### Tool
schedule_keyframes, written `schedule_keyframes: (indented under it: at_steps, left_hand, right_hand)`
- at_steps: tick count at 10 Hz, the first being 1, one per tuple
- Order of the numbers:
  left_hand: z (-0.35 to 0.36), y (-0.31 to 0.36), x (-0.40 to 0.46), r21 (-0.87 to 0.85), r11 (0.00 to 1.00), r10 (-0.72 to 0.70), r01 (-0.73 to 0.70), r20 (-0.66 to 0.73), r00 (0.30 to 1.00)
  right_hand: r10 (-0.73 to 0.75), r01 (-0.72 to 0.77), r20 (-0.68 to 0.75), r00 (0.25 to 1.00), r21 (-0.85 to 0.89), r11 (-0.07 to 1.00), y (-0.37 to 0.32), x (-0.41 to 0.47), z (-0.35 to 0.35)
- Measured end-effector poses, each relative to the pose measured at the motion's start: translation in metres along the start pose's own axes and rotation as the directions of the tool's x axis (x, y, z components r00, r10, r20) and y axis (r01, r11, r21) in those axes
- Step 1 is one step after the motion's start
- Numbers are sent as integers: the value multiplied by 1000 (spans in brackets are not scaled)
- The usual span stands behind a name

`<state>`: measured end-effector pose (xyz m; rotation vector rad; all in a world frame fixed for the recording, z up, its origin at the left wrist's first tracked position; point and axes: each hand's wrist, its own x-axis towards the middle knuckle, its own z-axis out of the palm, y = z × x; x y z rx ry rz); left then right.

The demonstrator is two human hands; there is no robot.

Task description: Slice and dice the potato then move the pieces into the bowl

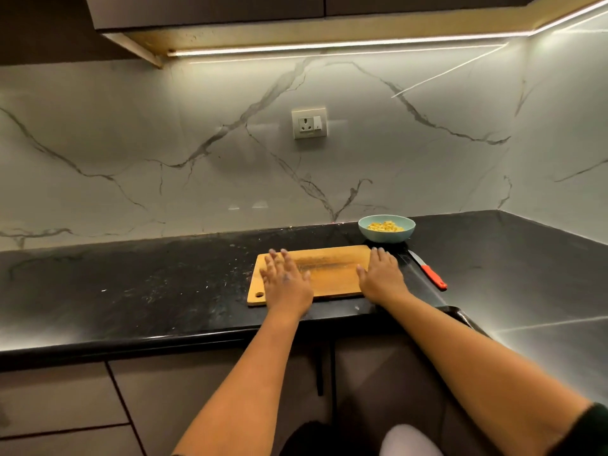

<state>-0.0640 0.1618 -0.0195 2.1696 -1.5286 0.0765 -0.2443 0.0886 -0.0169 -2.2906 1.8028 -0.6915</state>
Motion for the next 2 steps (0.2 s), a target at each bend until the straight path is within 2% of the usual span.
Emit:
schedule_keyframes:
  at_steps: [1, 2]
  left_hand:
    - [-6, 24, -7, -17, 995, 96, -98, -88, 991]
    - [-14, 41, -3, 15, 978, 207, -210, -223, 952]
  right_hand:
    - [-136, 130, -153, 979, -51, 990, -16, -10, -6]
    - [-259, 245, -300, 918, -86, 966, -33, -10, -19]
